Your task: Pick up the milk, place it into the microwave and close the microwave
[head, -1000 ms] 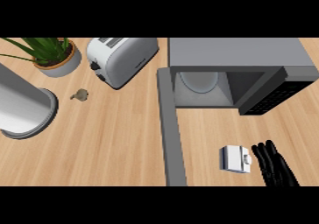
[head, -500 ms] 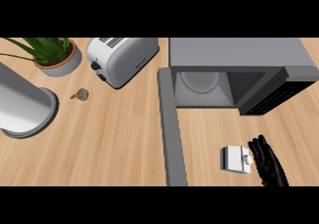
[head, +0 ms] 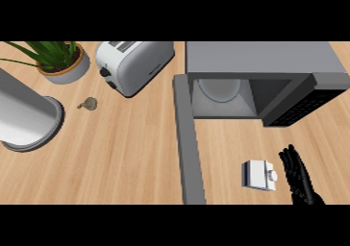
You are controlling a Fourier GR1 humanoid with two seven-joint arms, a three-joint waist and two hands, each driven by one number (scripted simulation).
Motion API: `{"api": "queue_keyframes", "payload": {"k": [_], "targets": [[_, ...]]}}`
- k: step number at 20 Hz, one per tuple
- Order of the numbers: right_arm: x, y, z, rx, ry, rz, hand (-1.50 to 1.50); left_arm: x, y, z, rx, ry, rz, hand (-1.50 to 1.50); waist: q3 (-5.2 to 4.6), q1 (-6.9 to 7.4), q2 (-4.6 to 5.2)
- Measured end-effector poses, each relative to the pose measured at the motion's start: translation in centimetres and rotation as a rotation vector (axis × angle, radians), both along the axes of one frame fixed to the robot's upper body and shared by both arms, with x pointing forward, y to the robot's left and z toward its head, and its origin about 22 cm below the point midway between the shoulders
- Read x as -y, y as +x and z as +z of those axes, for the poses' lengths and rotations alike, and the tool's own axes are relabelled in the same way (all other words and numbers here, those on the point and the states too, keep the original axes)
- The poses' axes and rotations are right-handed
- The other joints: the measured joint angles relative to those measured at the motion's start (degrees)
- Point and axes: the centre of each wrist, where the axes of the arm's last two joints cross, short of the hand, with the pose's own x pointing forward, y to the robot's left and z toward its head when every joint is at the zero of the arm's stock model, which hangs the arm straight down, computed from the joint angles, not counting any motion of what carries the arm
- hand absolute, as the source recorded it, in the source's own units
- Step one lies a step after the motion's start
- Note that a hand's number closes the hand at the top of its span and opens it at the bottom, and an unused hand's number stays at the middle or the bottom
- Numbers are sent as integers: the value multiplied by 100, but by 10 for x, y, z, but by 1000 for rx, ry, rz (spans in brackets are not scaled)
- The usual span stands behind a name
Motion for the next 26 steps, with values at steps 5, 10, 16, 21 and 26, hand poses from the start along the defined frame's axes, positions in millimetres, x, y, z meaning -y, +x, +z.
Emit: {"api": "queue_keyframes", "payload": {"k": [5,10,16,21,26], "targets": [[23,3,-30,-32,-13,-31,-150,-2,-6,-2,-8,-4,9,-150,1,3,2],[40,6,-56,-48,-11,-34,-150,-3,-12,-7,-8,-11,8,-150,0,8,1],[48,17,-85,-59,-6,-11,-150,-8,-8,-5,1,-8,6,-150,0,5,4],[51,23,-104,-60,-17,-10,-150,-7,-14,-5,-9,-18,8,-150,1,11,4],[50,29,-128,-67,-40,-25,-150,-12,-13,-3,-16,-6,15,-150,2,16,6]]}}
